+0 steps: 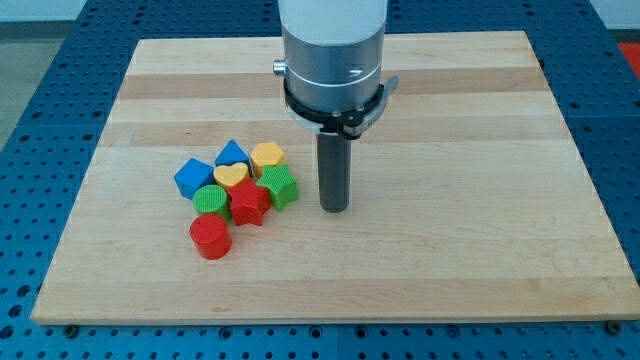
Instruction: Move your arm towards the cube
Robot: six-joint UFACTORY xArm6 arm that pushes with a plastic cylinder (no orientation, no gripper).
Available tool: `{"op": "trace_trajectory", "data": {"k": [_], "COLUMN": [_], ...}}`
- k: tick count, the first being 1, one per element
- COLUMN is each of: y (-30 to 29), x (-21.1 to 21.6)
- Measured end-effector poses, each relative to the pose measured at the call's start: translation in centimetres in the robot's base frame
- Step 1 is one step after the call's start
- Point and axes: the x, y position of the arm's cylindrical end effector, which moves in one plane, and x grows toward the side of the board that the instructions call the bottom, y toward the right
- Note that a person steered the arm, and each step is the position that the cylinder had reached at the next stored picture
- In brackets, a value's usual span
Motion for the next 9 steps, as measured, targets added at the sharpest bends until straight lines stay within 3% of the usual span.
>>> {"op": "trace_trajectory", "data": {"k": [2,3,4,6,7,8,9], "y": [-0.2,-1.2,-3.8,-6.9,-11.9,-16.7,-18.8], "x": [0.0,-3.0,-11.1,-18.4,-17.3,-13.6,-12.0]}}
